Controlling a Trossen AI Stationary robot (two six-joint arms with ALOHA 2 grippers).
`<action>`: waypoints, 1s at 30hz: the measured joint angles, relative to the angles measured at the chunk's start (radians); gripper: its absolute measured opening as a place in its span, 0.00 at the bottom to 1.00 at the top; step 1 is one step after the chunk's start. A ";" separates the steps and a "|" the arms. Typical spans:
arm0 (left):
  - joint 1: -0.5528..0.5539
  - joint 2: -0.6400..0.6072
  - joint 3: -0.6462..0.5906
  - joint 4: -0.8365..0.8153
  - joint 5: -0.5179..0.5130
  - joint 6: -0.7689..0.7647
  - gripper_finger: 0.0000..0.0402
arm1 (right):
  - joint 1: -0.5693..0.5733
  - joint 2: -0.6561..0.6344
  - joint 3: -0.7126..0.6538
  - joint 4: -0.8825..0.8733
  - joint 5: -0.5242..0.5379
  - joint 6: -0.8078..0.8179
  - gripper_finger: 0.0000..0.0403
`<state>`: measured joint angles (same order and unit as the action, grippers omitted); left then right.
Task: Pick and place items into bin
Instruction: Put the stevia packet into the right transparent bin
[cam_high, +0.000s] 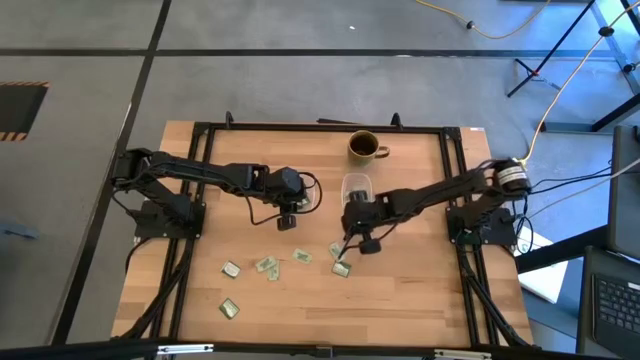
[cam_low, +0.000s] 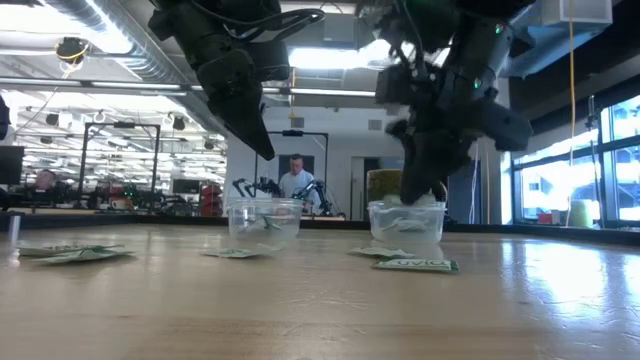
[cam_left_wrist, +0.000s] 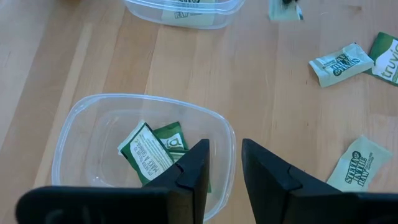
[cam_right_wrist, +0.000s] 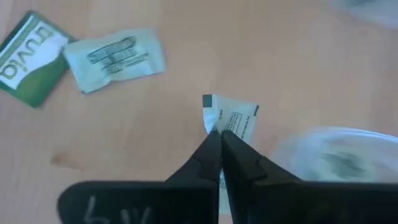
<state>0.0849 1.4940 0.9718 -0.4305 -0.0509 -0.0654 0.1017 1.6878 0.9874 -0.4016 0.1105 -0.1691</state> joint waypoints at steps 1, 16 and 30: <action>0.000 0.000 0.000 0.000 0.000 0.000 0.22 | 0.000 -0.020 0.001 -0.011 0.027 0.000 0.03; 0.000 0.000 0.000 0.000 0.002 0.000 0.22 | -0.155 -0.095 0.003 -0.066 0.185 -0.047 0.05; 0.000 0.000 0.000 0.000 0.003 0.000 0.22 | -0.190 -0.029 0.003 -0.055 0.082 -0.040 0.05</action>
<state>0.0849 1.4940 0.9718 -0.4301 -0.0483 -0.0658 -0.0887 1.6592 0.9901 -0.4563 0.1925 -0.2087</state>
